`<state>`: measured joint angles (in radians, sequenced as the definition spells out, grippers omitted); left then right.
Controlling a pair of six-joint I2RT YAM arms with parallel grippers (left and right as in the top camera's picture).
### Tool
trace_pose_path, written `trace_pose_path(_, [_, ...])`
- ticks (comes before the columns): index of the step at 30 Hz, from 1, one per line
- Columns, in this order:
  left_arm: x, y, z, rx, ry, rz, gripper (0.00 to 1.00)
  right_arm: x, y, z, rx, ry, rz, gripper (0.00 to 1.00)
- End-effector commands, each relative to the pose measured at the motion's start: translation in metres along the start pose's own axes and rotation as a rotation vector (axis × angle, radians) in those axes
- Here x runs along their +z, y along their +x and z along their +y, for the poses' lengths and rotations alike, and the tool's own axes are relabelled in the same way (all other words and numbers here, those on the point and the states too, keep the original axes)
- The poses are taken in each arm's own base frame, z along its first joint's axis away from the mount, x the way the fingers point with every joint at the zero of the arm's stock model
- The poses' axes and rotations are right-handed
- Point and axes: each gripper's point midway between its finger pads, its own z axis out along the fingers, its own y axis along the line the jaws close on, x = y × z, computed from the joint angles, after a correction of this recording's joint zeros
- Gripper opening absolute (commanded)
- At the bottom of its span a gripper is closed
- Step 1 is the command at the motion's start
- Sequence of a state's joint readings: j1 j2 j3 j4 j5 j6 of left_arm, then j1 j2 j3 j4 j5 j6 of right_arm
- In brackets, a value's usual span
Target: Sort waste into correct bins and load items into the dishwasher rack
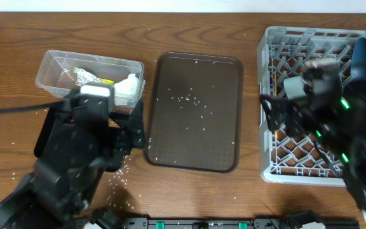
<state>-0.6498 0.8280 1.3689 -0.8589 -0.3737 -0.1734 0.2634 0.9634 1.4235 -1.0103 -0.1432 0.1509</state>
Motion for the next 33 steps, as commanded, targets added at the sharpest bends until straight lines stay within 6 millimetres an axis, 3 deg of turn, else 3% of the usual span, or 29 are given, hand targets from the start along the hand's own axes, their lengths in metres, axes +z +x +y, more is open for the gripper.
trace_pose_path(1, [-0.007, -0.004, 0.006, 0.018, -0.019, -0.022, 0.98, -0.03, -0.005, 0.021, -0.009, -0.095, -0.072, 0.99])
trace_pose_path(6, [-0.008, -0.005, 0.007, 0.017, -0.018, -0.024, 0.98, -0.061, -0.009, 0.026, -0.025, -0.11, -0.164, 0.99])
trace_pose_path(10, [-0.008, -0.004, 0.007, 0.017, -0.018, -0.024, 0.98, -0.069, -0.006, 0.026, -0.027, -0.112, -0.176, 0.99])
trace_pose_path(16, [-0.008, -0.004, 0.007, 0.017, -0.018, -0.024, 0.98, -0.065, 0.023, 0.015, -0.009, -0.059, -0.057, 0.99])
trace_pose_path(20, [-0.008, -0.004, 0.007, 0.017, -0.018, -0.024, 0.98, -0.063, 0.022, -0.003, -0.11, 0.051, -0.065, 0.99])
trace_pose_path(25, [-0.008, -0.004, 0.007, 0.017, -0.018, -0.024, 0.98, -0.059, 0.023, -0.01, -0.265, 0.087, -0.056, 0.99])
trace_pose_path(33, [-0.008, -0.004, 0.007, 0.017, -0.018, -0.024, 0.98, -0.041, 0.025, -0.047, -0.229, 0.23, -0.223, 0.99])
